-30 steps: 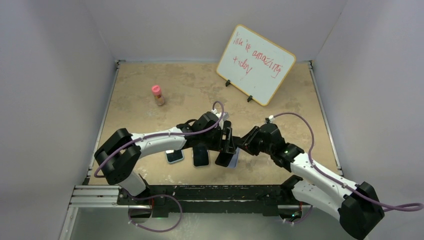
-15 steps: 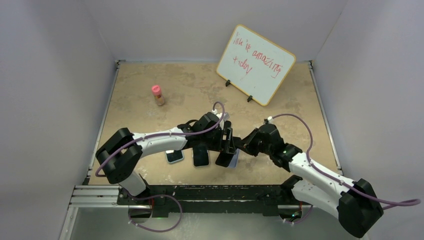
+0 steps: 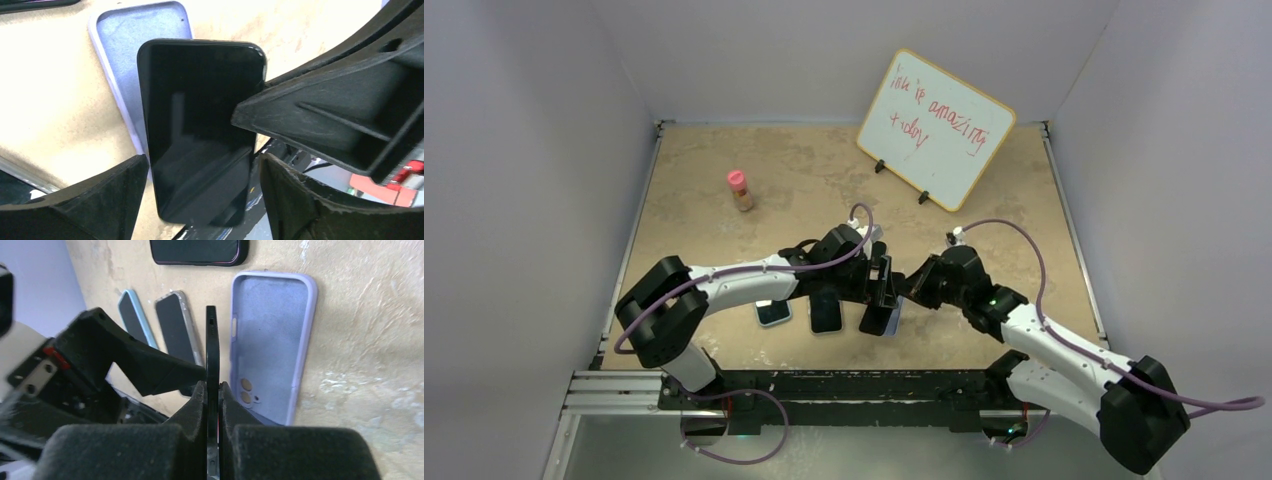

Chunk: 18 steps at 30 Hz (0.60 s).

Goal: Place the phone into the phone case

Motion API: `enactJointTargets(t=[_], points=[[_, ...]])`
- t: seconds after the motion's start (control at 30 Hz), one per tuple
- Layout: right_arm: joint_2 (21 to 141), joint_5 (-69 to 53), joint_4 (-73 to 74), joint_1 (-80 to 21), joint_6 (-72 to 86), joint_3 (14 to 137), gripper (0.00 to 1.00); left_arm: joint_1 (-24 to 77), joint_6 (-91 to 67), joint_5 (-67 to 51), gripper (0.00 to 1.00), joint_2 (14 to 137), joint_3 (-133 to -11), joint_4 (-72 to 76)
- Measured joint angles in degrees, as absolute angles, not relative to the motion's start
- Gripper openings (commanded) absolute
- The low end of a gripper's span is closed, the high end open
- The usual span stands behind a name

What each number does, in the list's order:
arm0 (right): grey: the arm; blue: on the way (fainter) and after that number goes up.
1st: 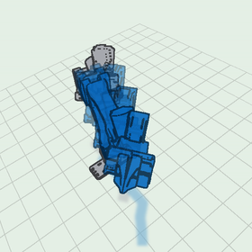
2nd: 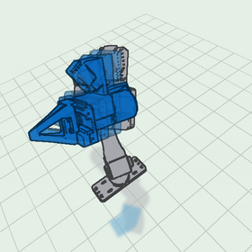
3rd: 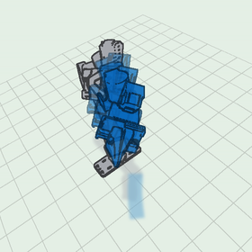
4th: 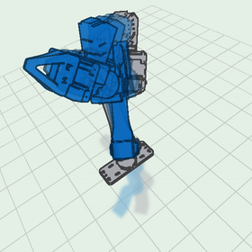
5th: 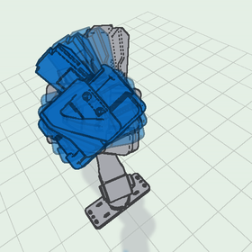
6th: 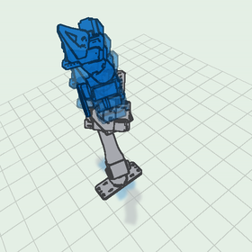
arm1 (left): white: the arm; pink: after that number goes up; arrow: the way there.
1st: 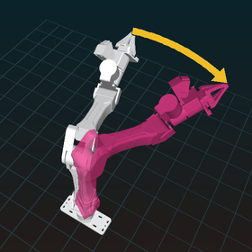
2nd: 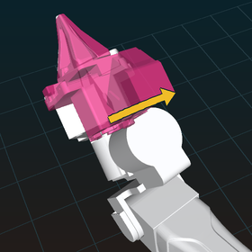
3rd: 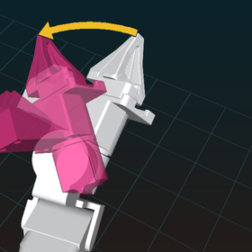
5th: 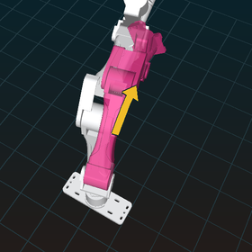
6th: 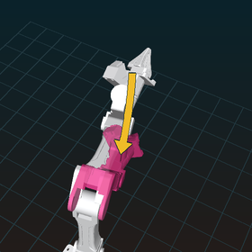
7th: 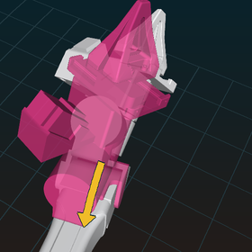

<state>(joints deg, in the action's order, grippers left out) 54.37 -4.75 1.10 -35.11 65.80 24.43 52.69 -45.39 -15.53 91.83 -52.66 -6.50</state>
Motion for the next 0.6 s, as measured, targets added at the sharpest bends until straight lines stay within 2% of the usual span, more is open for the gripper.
enactJointTargets(t=[0.23,0.6], points=[[56.8,-5.8,2.2,-33.3,59.3,25.1,0.00,52.9,-44.5,-17.6,0.91,89.5,-52.6,-4.3],[57.8,-10.4,1.9,-27.5,56.6,25.1,0.00,52.4,-42.6,-17.0,0.90,87.5,-52.4,-5.3]])
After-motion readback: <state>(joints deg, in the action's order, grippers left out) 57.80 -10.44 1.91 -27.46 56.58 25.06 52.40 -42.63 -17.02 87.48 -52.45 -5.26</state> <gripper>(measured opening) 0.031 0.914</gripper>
